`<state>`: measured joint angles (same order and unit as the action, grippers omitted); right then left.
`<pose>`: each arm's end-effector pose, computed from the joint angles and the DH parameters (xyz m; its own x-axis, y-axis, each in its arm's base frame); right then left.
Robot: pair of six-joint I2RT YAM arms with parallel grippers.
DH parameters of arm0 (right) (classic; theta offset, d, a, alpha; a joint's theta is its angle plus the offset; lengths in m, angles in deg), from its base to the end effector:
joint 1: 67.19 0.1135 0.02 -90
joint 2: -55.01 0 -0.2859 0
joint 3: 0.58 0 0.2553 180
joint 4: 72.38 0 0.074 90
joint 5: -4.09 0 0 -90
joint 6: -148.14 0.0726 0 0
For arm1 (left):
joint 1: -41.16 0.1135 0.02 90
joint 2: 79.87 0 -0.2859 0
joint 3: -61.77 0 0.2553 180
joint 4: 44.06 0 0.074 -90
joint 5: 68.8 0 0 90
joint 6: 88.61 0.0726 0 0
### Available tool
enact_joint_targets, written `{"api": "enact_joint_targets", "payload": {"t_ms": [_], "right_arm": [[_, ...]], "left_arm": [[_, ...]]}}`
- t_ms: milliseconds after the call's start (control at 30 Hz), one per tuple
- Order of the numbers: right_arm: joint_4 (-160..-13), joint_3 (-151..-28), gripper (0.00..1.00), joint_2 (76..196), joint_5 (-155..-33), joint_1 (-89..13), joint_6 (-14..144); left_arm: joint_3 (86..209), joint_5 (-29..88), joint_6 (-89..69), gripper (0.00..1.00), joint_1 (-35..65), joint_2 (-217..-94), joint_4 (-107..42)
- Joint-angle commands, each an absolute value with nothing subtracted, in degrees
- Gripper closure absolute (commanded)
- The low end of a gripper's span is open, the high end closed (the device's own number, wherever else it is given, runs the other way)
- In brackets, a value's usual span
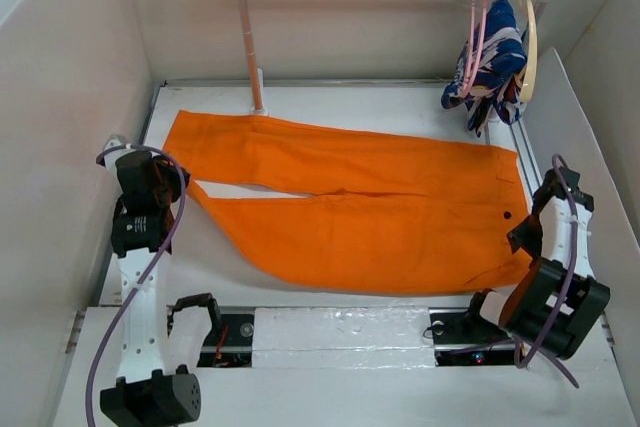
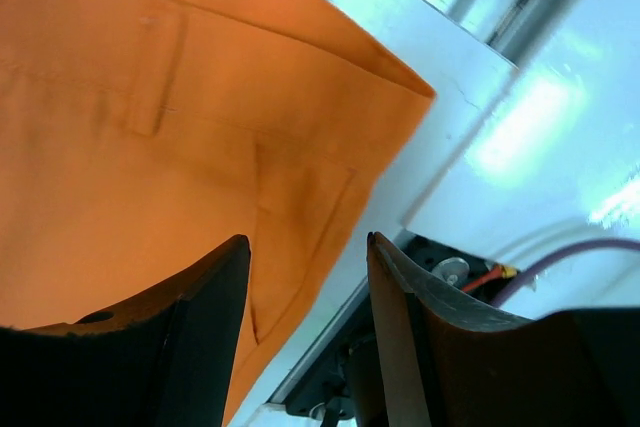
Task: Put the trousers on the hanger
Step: Fold the trousers at the center of the board.
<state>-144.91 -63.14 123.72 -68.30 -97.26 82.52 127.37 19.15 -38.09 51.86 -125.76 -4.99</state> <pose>0.1605 -0.1183 0.2121 -0.5546 0.7757 -0.3012 0.8321 0.5214 -0.1892 0.1957 0.0396 0.3563 -0.1124 -0.6679 -0.7357 -0.3759 0.7140 -0.5907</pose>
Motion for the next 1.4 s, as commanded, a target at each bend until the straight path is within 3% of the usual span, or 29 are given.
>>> {"api": "enact_joint_targets", "payload": {"t_ms": [0,200,333,533,700,967,1233,1367], "right_arm": [[-148.90,-65.76,0.44,123.83,-62.62,-99.98,88.11],[-148.82,-66.47,0.51,127.43,-63.76,-103.05,91.97],[-139.17,-65.32,0.54,132.08,-68.07,-101.92,90.23],[-127.64,-71.47,0.53,143.85,-70.86,-101.90,76.62],[-125.27,-76.21,0.61,154.32,-72.64,-100.69,75.27],[-127.72,-91.06,0.63,167.93,-77.73,-98.93,70.36],[-128.25,-102.76,0.62,171.82,-83.35,-98.92,67.72],[-127.72,-101.37,0.53,161.30,-82.93,-99.45,68.77]], "left_arm": [[129.41,20.84,-36.57,1.00,50.47,-124.78,-8.85],[127.39,20.32,-35.52,1.00,49.42,-125.48,-9.72],[127.47,20.76,-34.99,1.00,49.42,-127.67,-10.17],[127.57,18.82,-34.55,1.00,49.42,-128.82,-10.51],[124.23,17.24,-34.03,1.00,51.69,-129.00,-11.48],[121.24,10.30,-33.41,1.00,52.23,-127.59,-10.52],[120.89,9.24,-33.67,1.00,52.23,-126.71,-9.29],[121.67,10.91,-33.68,1.00,52.23,-126.01,-8.85]]}}
